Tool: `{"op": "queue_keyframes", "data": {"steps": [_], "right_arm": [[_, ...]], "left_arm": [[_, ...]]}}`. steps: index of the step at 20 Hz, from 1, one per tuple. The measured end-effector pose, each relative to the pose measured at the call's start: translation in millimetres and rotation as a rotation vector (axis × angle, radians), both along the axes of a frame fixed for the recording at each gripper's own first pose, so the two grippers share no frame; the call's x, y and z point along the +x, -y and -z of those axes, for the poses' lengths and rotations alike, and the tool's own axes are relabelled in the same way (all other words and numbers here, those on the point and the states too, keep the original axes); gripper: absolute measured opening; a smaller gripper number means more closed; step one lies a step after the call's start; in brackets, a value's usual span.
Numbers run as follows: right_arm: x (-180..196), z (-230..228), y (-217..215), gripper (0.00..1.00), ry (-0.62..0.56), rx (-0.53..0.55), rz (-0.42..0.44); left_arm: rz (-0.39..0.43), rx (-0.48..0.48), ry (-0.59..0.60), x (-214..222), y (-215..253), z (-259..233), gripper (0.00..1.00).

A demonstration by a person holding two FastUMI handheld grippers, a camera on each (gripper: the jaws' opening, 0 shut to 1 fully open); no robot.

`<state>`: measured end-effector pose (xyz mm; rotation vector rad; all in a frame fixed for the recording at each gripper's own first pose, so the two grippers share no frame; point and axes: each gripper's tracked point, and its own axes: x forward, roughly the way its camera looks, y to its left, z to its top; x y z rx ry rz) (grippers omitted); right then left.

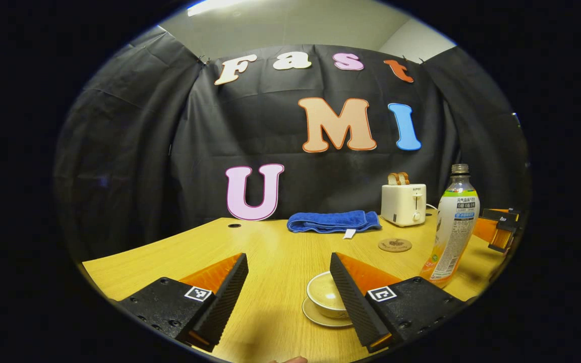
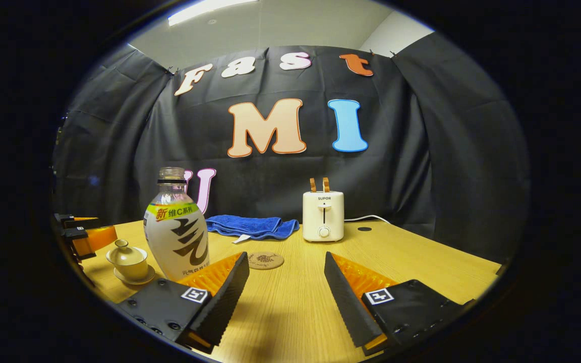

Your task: Open the teacup lid with one hand, grasp the water bottle and pour water into the teacup with the other hand; after pouring, place the water bottle on the coaster and then close the teacup lid.

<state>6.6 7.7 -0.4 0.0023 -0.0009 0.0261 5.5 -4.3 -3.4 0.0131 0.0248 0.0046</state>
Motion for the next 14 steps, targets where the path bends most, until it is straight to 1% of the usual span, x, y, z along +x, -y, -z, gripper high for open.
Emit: {"op": "queue_keyframes", "data": {"steps": [1,3,4,5,6,7,8,11,14], "right_arm": [[0,0,0,0.96,0.001,0.000,0.000],[0,0,0,0.96,0.000,0.000,0.000],[0,-1,0,0.92,0.001,0.000,0.000],[0,0,0,0.96,0.001,0.000,0.000],[0,0,0,0.96,0.001,0.000,0.000],[0,0,0,0.92,0.002,0.000,0.000],[0,0,0,0.96,0.001,0.000,0.000],[0,0,0,0.96,0.001,0.000,-0.003],[1,0,-1,0.96,0.001,0.000,-0.003]], "left_arm": [[0.010,0.003,0.004,0,3,-4,0.96],[0.040,0.010,0.023,-1,14,-15,0.96],[0.065,0.015,0.026,0,23,-18,0.95],[0.092,0.021,0.020,0,31,-18,0.95],[0.121,0.026,0.009,2,40,-18,0.95],[0.144,0.033,-0.014,2,46,-13,0.95],[0.160,0.040,-0.037,3,51,-9,0.95],[0.194,0.056,-0.114,3,60,4,0.87],[0.203,0.065,-0.170,3,63,13,0.82]]}}
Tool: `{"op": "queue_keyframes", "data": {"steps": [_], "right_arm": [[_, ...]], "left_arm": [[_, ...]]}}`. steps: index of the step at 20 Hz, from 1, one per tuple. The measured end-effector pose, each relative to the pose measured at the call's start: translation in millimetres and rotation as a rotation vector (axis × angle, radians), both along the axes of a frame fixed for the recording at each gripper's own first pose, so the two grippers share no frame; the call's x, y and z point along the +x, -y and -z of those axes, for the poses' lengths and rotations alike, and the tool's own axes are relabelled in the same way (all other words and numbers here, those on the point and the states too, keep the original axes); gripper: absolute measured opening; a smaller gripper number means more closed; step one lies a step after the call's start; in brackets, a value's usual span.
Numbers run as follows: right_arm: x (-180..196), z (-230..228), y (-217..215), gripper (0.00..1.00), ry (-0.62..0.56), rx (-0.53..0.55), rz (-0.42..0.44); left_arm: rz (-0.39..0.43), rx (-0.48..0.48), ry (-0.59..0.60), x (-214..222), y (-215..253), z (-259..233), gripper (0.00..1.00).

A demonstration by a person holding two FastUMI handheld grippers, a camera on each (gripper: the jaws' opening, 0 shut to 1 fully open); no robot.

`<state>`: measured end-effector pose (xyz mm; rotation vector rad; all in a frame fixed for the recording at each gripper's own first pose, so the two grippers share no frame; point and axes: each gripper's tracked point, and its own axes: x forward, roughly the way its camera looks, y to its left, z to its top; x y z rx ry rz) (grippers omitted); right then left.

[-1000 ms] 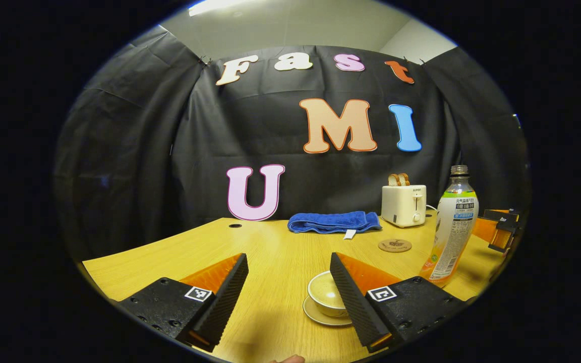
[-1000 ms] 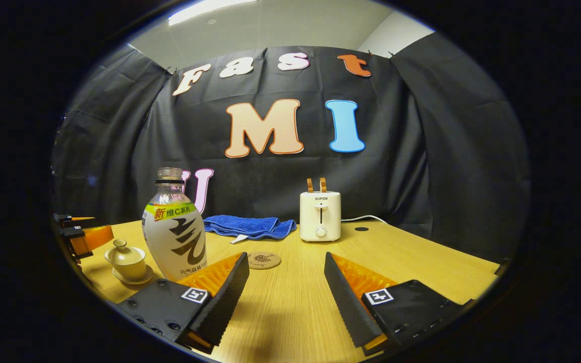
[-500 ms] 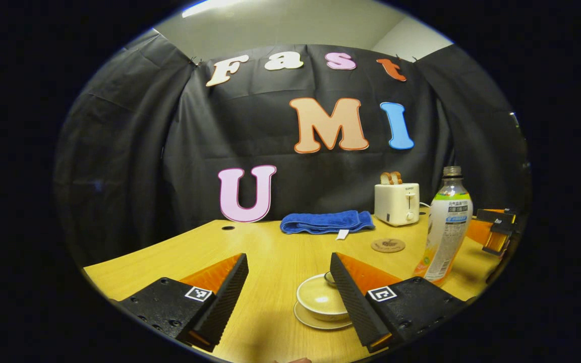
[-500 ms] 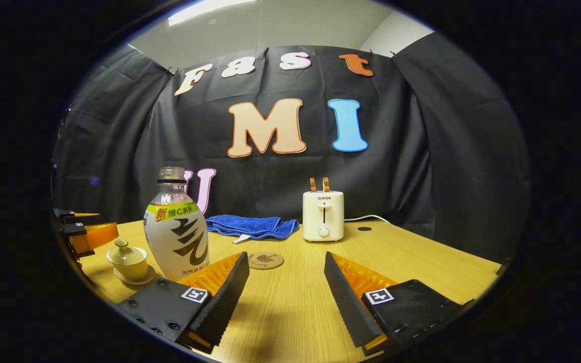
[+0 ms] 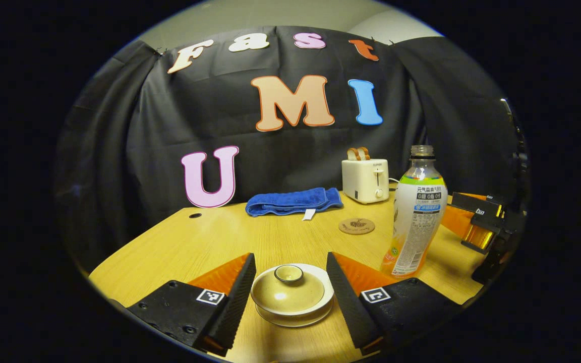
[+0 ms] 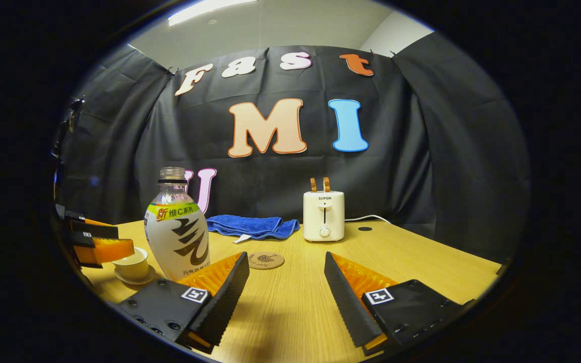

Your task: Open the teacup lid with one hand, grasp the water bottle and pour water into the teacup with the other hand; after pouring, place the water bottle on the coaster and then close the teacup lid.

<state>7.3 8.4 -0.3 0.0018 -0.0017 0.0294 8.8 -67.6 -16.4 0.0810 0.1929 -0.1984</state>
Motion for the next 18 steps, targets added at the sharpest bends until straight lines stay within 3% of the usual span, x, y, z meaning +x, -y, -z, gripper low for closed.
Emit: {"op": "queue_keyframes", "data": {"steps": [6,8,9,14,15,16,18], "right_arm": [[-1,0,0,0.92,-0.001,0.000,-0.002],[0,0,0,0.96,0.000,0.001,-0.001],[-1,0,0,0.96,-0.001,0.001,0.001],[0,0,1,0.96,0.000,0.000,0.002],[0,0,0,0.96,0.000,0.000,0.002],[0,0,1,0.96,0.000,0.001,0.002],[0,0,1,0.92,0.000,0.000,0.002]], "left_arm": [[-0.004,0.018,-0.052,2,0,11,0.70],[-0.018,0.035,-0.063,4,-3,12,0.63],[-0.013,0.035,-0.059,4,-2,12,0.53],[-0.027,0.044,-0.051,6,-5,9,0.48],[-0.031,0.038,-0.050,6,-4,9,0.35],[-0.028,0.038,-0.049,7,-3,10,0.29],[-0.023,0.028,-0.037,8,-2,10,0.26]]}}
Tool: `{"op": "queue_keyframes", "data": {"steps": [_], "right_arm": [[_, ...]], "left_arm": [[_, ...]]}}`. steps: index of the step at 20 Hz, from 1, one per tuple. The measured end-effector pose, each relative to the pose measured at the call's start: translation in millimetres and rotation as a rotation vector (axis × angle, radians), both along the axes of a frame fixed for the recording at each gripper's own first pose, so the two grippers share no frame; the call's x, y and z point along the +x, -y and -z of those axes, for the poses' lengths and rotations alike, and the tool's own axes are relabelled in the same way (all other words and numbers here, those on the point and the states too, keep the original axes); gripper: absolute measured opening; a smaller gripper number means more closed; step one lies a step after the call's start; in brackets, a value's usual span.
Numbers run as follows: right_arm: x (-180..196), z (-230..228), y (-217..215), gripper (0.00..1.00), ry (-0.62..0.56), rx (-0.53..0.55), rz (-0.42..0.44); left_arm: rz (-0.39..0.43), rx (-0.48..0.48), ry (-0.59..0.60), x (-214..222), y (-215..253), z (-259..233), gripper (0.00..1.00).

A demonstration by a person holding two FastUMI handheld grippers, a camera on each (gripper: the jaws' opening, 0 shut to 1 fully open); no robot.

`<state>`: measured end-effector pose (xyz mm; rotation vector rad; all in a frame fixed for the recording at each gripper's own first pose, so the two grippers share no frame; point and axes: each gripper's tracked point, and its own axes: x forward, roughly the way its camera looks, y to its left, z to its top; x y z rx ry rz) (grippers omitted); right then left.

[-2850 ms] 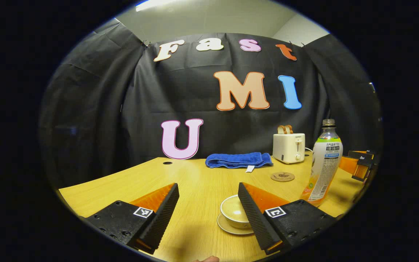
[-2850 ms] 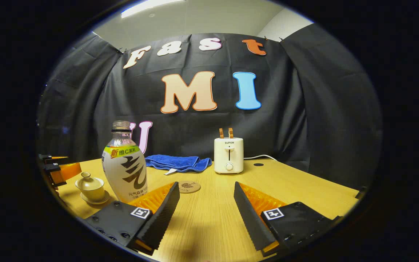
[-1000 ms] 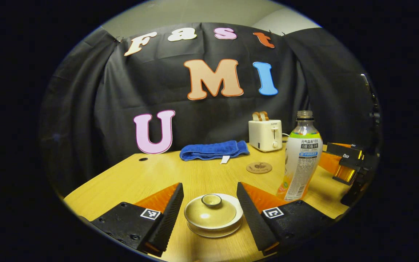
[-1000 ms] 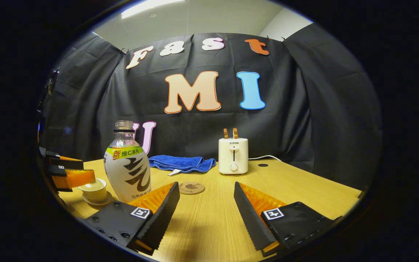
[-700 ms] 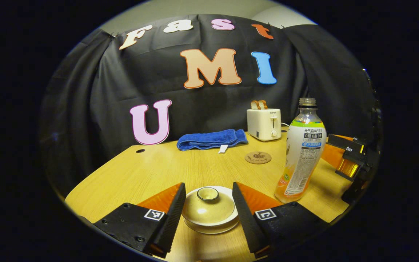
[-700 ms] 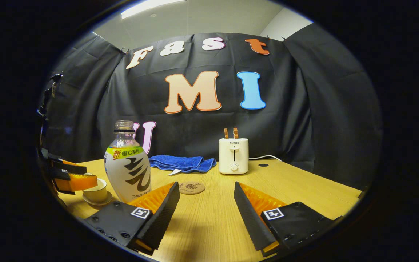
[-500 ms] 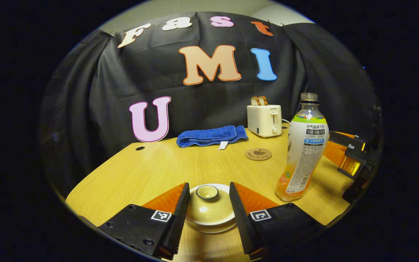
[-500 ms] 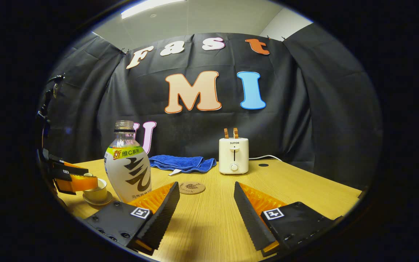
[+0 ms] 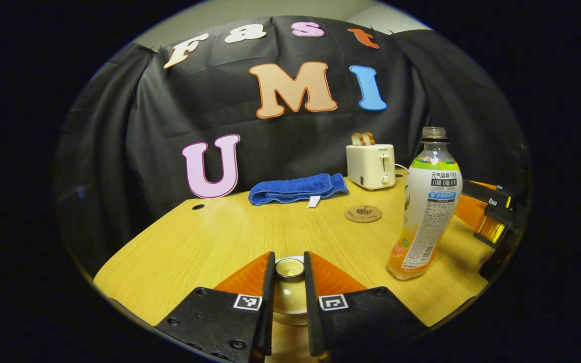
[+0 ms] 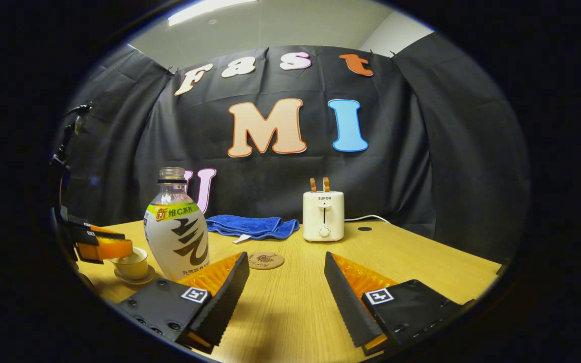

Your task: Open the teacup lid with one hand, grasp the water bottle and pour water into the teacup with the other hand; after pouring, place the water bottle on the coaster and then close the teacup lid.

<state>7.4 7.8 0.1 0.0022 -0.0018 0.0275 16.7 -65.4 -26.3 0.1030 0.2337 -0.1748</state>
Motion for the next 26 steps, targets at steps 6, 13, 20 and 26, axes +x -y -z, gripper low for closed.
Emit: {"op": "queue_keyframes", "data": {"steps": [6,13,20,26], "right_arm": [[-1,1,0,0.96,-0.001,-0.001,0.000],[-3,1,-8,0.92,-0.004,0.001,-0.036],[-12,3,-25,0.96,-0.015,0.000,-0.085],[-26,4,-42,0.92,-0.028,-0.021,-0.135]], "left_arm": [[-0.018,-0.004,0.030,4,-5,-13,0.23],[-0.091,-0.023,0.101,3,-38,-40,0.23],[-0.181,-0.027,0.128,-9,-88,-44,0.22],[-0.274,-0.039,0.095,-19,-133,-23,0.22]]}}
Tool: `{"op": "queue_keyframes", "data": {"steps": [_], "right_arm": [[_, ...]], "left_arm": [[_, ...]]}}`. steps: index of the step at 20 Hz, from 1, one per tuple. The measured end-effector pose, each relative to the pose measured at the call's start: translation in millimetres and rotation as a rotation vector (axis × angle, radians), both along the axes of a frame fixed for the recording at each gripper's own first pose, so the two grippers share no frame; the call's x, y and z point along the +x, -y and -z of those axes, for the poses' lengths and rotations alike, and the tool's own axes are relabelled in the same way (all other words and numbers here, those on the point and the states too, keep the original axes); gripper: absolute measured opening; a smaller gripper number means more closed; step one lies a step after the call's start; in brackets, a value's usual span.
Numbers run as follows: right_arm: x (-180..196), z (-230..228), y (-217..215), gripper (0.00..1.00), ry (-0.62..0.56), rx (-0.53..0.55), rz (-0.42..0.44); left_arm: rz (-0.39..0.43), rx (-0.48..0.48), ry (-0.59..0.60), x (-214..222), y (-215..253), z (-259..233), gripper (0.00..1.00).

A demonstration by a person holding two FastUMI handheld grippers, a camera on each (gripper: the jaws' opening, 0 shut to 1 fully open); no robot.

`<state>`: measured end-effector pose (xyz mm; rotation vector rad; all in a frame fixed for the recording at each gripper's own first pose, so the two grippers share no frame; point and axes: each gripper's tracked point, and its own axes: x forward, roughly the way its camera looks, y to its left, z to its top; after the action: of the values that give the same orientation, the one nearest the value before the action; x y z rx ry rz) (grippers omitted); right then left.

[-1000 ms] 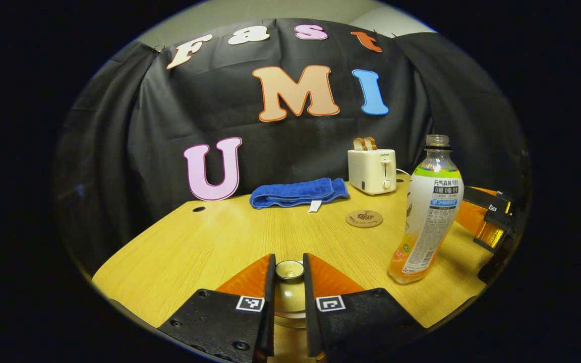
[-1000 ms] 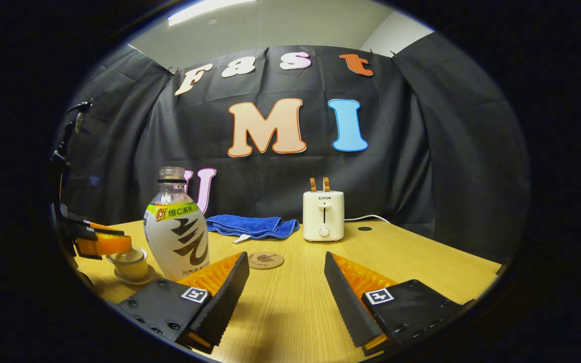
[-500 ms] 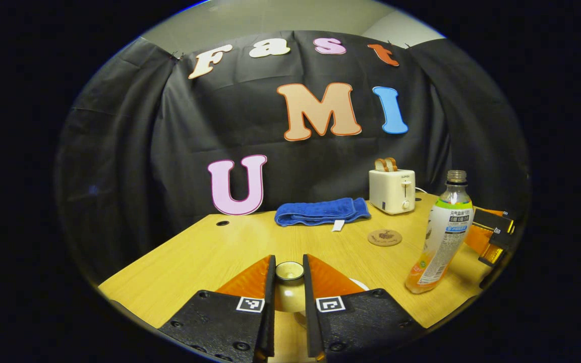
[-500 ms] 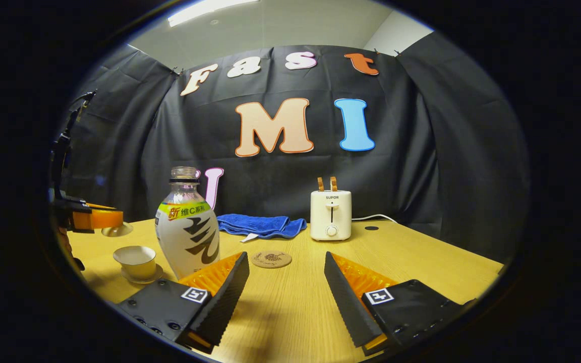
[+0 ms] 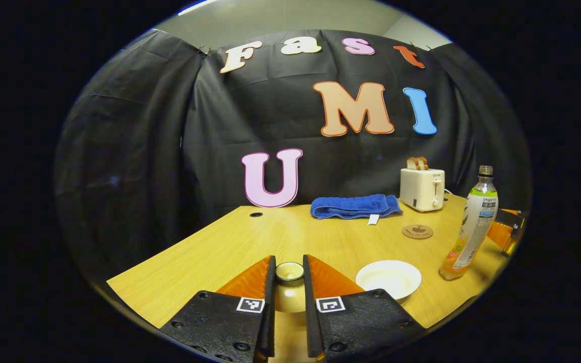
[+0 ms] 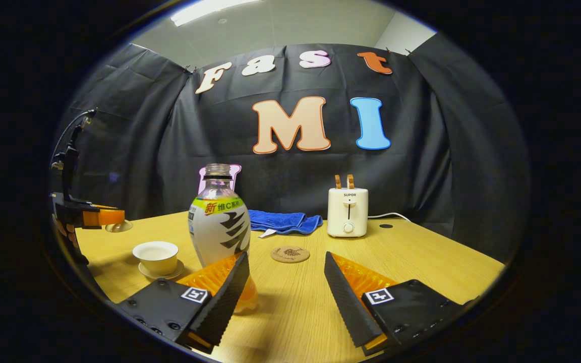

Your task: Open the teacup lid with one hand, grasp the water bottle and pour water into the teacup with the other hand; after pouring, place the water bottle on the coaster and then close the teacup lid.

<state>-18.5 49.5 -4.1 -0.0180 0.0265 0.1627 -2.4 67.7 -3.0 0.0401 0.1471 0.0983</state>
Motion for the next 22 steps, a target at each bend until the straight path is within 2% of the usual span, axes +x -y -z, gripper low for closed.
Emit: {"op": "queue_keyframes", "data": {"steps": [1,2,6,7,8,10,13,14,15,19,20,22], "right_arm": [[-3,1,-3,0.92,-0.001,-0.002,-0.009],[-6,1,-7,0.96,0.001,-0.004,-0.021],[-19,-1,-19,0.96,0.002,0.002,-0.061],[-21,1,-24,0.92,-0.005,0.015,-0.077],[-22,3,-29,1.00,-0.016,0.027,-0.091],[-21,3,-35,0.96,-0.024,0.028,-0.103],[-19,4,-49,0.96,-0.025,0.020,-0.118],[-19,4,-54,0.92,-0.026,0.018,-0.128],[-18,5,-59,0.96,-0.030,0.020,-0.137],[-11,7,-71,0.96,-0.037,0.021,-0.147],[-8,6,-73,0.92,-0.036,0.022,-0.149],[-2,7,-76,0.92,-0.040,0.024,-0.149]], "left_arm": [[-0.012,-0.003,-0.008,-2,-5,4,0.22],[-0.023,-0.007,-0.013,-4,-11,7,0.22],[-0.060,-0.038,-0.026,-10,-27,14,0.22],[-0.070,-0.032,-0.023,-11,-31,14,0.22],[-0.074,-0.026,-0.021,-12,-34,12,0.22],[-0.076,-0.028,-0.018,-14,-36,11,0.22],[-0.087,-0.027,-0.021,-18,-41,13,0.22],[-0.090,-0.030,-0.022,-19,-42,14,0.22],[-0.091,-0.034,-0.023,-20,-43,14,0.22],[-0.099,-0.051,-0.028,-20,-44,17,0.22],[-0.099,-0.050,-0.029,-20,-45,17,0.23],[-0.100,-0.050,-0.032,-20,-45,18,0.22]]}}
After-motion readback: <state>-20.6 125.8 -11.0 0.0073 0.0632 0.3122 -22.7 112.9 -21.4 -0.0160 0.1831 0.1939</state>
